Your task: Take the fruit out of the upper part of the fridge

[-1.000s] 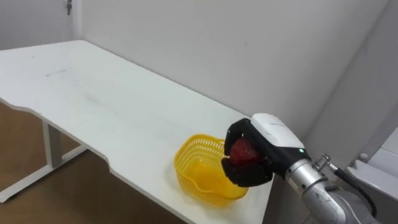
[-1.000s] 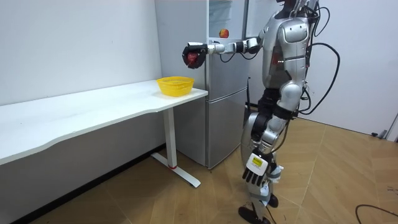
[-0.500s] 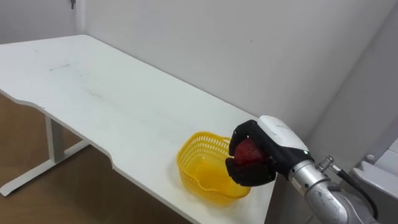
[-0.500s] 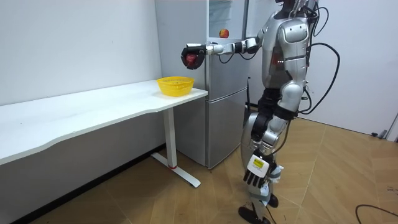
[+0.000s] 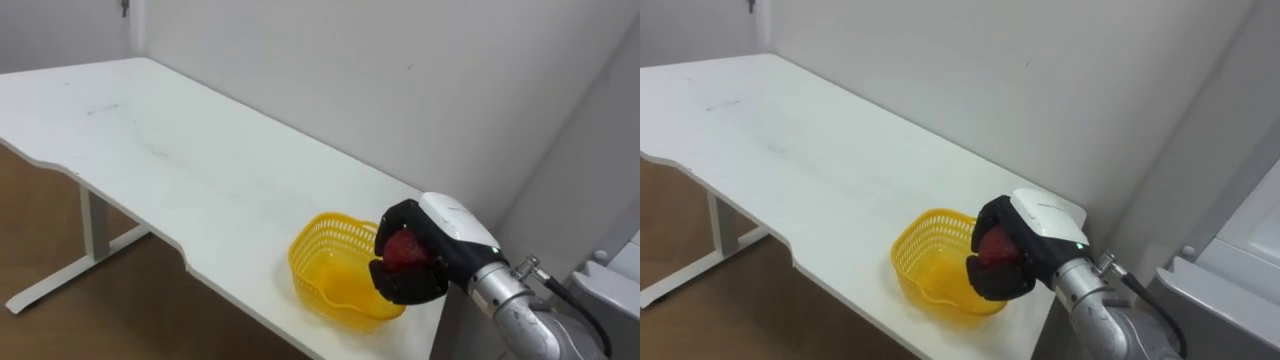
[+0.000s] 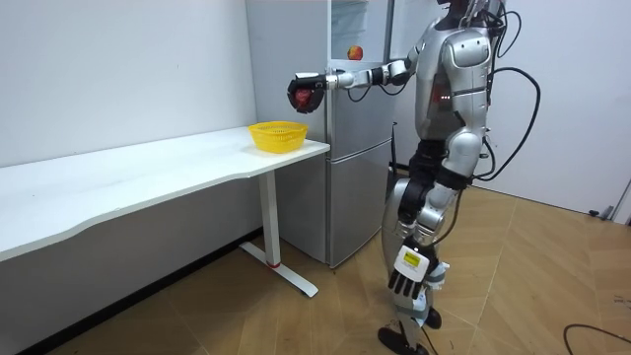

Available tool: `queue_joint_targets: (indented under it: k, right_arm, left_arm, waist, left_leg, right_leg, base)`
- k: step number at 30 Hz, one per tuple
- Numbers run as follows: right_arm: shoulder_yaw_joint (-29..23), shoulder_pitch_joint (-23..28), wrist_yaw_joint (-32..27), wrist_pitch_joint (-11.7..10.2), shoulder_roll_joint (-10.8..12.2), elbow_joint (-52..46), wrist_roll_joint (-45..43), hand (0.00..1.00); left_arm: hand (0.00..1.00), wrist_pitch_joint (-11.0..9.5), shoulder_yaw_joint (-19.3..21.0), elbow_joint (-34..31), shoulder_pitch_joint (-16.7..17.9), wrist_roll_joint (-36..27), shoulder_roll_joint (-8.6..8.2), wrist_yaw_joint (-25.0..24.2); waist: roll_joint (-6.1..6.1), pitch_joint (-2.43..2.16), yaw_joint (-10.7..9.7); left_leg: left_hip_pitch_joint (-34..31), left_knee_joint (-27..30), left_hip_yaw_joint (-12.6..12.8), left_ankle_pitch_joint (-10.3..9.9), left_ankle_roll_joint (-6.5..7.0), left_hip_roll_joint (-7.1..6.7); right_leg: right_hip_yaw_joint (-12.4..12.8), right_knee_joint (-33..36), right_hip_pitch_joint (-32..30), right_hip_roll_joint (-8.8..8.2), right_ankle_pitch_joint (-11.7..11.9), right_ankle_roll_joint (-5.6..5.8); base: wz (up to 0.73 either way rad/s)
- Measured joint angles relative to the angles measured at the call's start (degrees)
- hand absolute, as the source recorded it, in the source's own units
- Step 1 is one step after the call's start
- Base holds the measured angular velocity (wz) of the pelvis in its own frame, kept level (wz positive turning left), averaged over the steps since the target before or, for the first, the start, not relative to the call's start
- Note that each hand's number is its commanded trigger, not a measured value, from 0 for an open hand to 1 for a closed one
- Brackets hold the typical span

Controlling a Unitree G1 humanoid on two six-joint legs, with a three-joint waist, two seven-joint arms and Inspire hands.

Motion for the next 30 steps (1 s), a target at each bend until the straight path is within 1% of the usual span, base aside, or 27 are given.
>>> queue_joint_targets:
  k: [1, 3, 4, 6, 8, 9, 12, 15, 17, 18, 19, 20, 24, 30]
  right_arm:
    - [0.4, -0.1, 0.0, 0.3, 0.0, 0.0, 0.0, 1.00]
    - [1.0, -0.2, 0.0, 0.7, 0.0, 0.0, 0.0, 1.00]
    - [1.2, -0.4, 0.0, 1.0, 0.0, 0.0, 0.0, 1.00]
    - [3.1, -2.2, 0.0, 1.8, 0.0, 1.5, 0.3, 1.00]
    - [4.1, -2.9, 0.1, 2.3, 0.1, 2.1, 0.5, 1.00]
    - [5.1, -3.5, 0.1, 2.3, 0.1, 2.5, 0.5, 1.00]
    - [5.2, -3.6, 0.3, 2.4, 0.5, 3.0, 0.6, 1.00]
    - [5.2, -3.7, 0.4, 2.4, 0.6, 3.0, 0.6, 1.00]
    - [5.2, -4.0, 0.4, 2.4, 0.6, 3.1, 0.6, 1.00]
    - [5.2, -4.4, 0.4, 2.4, 0.6, 3.1, 0.6, 0.89]
    - [5.2, -4.6, 0.4, 2.4, 0.6, 3.2, 0.6, 0.72]
    - [5.2, -5.0, 0.4, 2.4, 0.6, 3.2, 0.6, 0.00]
    - [5.2, -6.1, 0.4, 2.4, 0.6, 3.2, 0.6, 0.00]
    - [5.2, -6.8, 0.4, 2.4, 0.6, 3.2, 0.9, 0.00]
  left_arm:
    - [0.00, 0.1, 0.0, 0.0, 0.1, 0.4, -0.02, 0.0]
    - [0.00, 0.3, 0.0, 0.0, 0.2, 0.5, -0.08, 0.0]
    - [0.00, 0.4, 0.0, 0.0, 0.3, 0.5, -0.08, -0.1]
    - [0.00, 1.1, -0.1, -0.1, 0.2, 0.5, -0.08, -0.1]
    - [0.00, 1.2, -0.3, -0.5, 0.2, 0.5, -0.07, -0.1]
    - [0.00, 1.2, -0.5, -0.7, 0.2, 0.5, -0.06, -0.1]
    - [0.00, 1.3, -0.8, -1.1, 0.2, 0.5, -0.07, -0.1]
    - [0.00, 1.3, -1.0, -1.1, 0.2, 0.5, -0.13, -0.1]
    - [0.00, 1.3, -1.1, -1.1, 0.1, 0.5, -0.14, -0.1]
    - [0.00, 1.3, -1.2, -1.1, 0.2, 0.5, -0.13, -0.1]
    - [0.00, 1.3, -1.2, -1.1, 0.2, 0.5, -0.12, -0.1]
    - [0.00, 1.3, -1.2, -1.1, 0.2, 0.5, -0.12, -0.1]
    - [0.00, 1.3, -1.8, -1.1, -0.1, 0.4, -0.11, -0.5]
    - [0.00, 1.3, -2.2, -1.1, -0.5, 0.4, -0.11, -0.8]
  waist:
    - [0.00, 0.00, 0.0]
    - [-0.23, -0.18, 0.2]
    - [-0.23, -0.18, 0.3]
    - [-0.27, -0.20, 0.8]
    - [-0.28, -0.21, 1.3]
    - [-0.27, -0.20, 1.5]
    - [-0.34, -0.23, 1.7]
    - [-0.34, -0.21, 2.4]
    - [-0.35, -0.20, 2.5]
    - [-0.36, -0.20, 2.6]
    - [-0.35, -0.17, 2.6]
    - [-0.33, -0.15, 2.6]
    - [-0.60, -0.02, 2.6]
    - [-0.88, 0.07, 2.6]
  left_leg:
    - [0.0, 0.0, 0.0, 0.0, 0.00, 0.00]
    - [-0.3, 0.0, 0.0, 0.0, 0.00, -0.01]
    - [-0.4, 0.0, 0.0, 0.0, 0.00, -0.03]
    - [-0.6, 0.3, 0.0, 0.0, 0.00, -0.04]
    - [-0.7, 0.7, -0.1, 0.0, 0.00, -0.09]
    - [-0.8, 0.8, -0.2, 0.0, 0.00, -0.12]
    - [-1.0, 1.0, -0.9, 0.0, 0.00, -0.24]
    - [-1.1, 1.0, -0.8, 0.0, -0.01, -0.23]
    - [-1.1, 1.0, -0.8, 0.0, -0.02, -0.21]
    - [-1.1, 1.0, -0.9, 0.0, -0.02, -0.21]
    - [-1.2, 1.0, -1.0, 0.0, -0.03, -0.21]
    - [-1.3, 1.0, -0.9, 0.0, -0.03, -0.21]
    - [-1.7, 1.0, -0.8, 0.0, -0.04, -0.18]
    - [-1.7, 1.0, -0.9, 0.0, -0.03, -0.18]
  right_leg:
    - [0.0, 0.0, 0.0, -0.01, 0.0, 0.00]
    - [-0.1, 0.0, -0.2, -0.04, 0.0, 0.00]
    - [-0.2, 0.0, -0.3, 0.00, 0.0, 0.00]
    - [-0.2, 0.0, -0.5, 0.06, 0.0, 0.00]
    - [-0.4, 0.0, -0.6, 0.05, 0.0, 0.00]
    - [-0.6, 0.0, -0.6, 0.00, 0.0, 0.00]
    - [-1.3, 0.0, -0.5, -0.20, 0.0, 0.00]
    - [-1.5, 0.0, -0.5, -0.26, 0.0, 0.00]
    - [-1.6, 0.1, -0.5, -0.28, 0.0, 0.00]
    - [-1.6, 0.1, -0.5, -0.28, 0.0, 0.00]
    - [-1.7, 0.1, -0.5, -0.28, 0.0, 0.00]
    - [-1.8, 0.1, -0.5, -0.28, 0.0, 0.00]
    - [-1.8, 0.1, -0.7, -0.29, 0.0, 0.00]
    - [-1.8, 0.1, -0.8, -0.29, 0.0, 0.00]
  base:
    - [0.00]
    - [0.00]
    - [0.00]
    - [0.00]
    - [0.05]
    - [0.07]
    - [0.11]
    - [0.01]
    - [0.00]
    - [0.00]
    - [0.00]
    - [0.00]
    - [0.00]
    - [0.00]
